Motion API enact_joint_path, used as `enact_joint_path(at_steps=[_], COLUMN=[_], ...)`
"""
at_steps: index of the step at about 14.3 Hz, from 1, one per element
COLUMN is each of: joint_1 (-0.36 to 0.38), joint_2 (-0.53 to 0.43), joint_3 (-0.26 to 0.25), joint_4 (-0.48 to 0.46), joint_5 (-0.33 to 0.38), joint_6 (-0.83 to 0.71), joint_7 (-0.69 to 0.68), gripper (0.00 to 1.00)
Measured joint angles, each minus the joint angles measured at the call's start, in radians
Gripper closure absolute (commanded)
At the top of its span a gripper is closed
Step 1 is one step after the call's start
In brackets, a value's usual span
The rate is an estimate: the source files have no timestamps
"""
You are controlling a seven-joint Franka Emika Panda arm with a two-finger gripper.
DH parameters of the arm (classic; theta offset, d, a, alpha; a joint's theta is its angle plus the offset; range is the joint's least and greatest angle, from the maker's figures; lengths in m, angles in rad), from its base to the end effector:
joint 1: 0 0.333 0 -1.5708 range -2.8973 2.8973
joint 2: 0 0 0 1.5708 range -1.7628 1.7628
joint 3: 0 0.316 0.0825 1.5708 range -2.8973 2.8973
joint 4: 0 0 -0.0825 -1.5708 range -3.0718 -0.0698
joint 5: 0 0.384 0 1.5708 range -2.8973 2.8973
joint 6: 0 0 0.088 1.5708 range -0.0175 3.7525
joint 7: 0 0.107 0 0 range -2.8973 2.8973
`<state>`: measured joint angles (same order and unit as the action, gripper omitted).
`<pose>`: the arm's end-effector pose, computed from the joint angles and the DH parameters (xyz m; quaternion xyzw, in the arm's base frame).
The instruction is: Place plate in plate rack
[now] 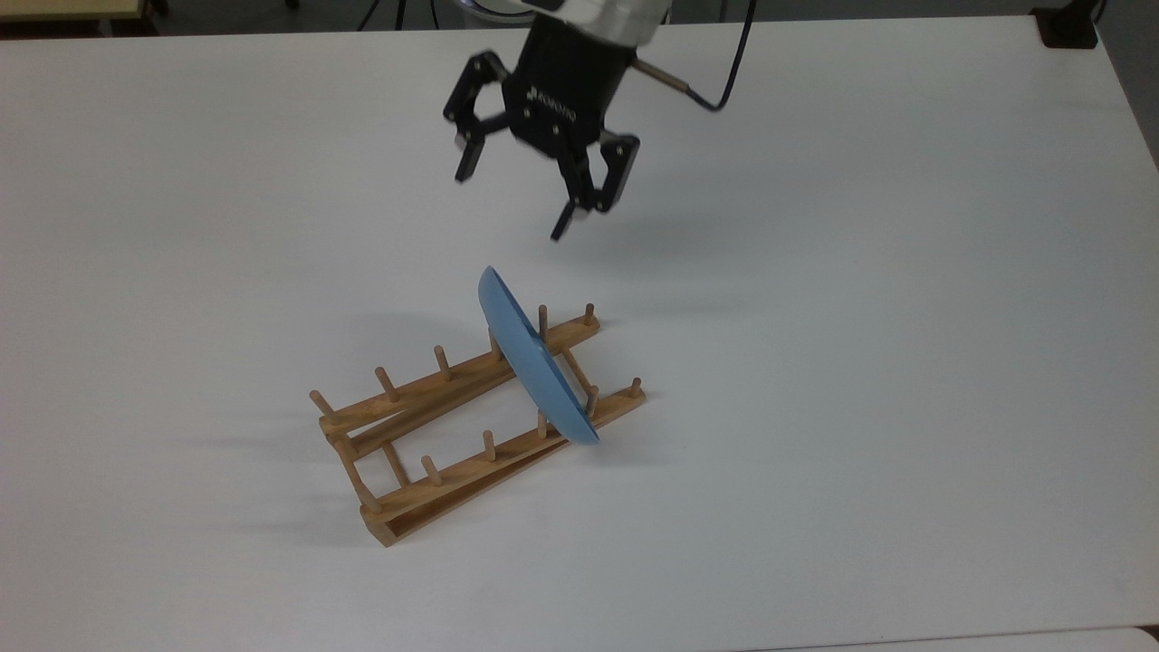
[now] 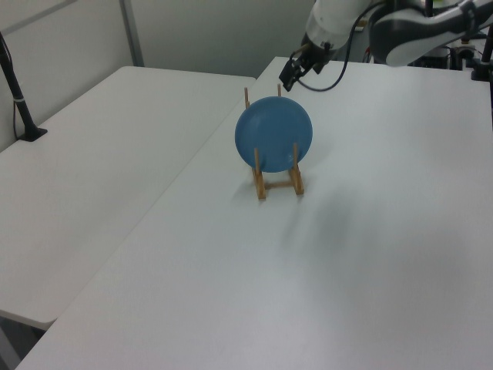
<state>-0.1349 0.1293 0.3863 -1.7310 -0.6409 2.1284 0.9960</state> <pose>0.6176 0.1191 0.5381 0.9269 -0.2294 0.2635 0.1369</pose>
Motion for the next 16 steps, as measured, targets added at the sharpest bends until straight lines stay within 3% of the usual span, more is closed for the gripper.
enact_joint_path(at_steps=[4, 8, 12, 16], joint_1=[-0.005, 0.0, 0.023, 0.022], joint_2=[-0.082, -0.182, -0.222, -0.211], joint_3=[-0.007, -0.092, -0.175, -0.232], joint_4=[0.01, 0.031, 0.028, 0.025], joint_5=[0.288, 0.504, 0.548, 0.549], joint_6=[-0.212, -0.405, -0.475, -0.379], joint_7=[-0.075, -0.15, -0.417, -0.683], gripper=[0.0, 0.0, 0.0, 0.0])
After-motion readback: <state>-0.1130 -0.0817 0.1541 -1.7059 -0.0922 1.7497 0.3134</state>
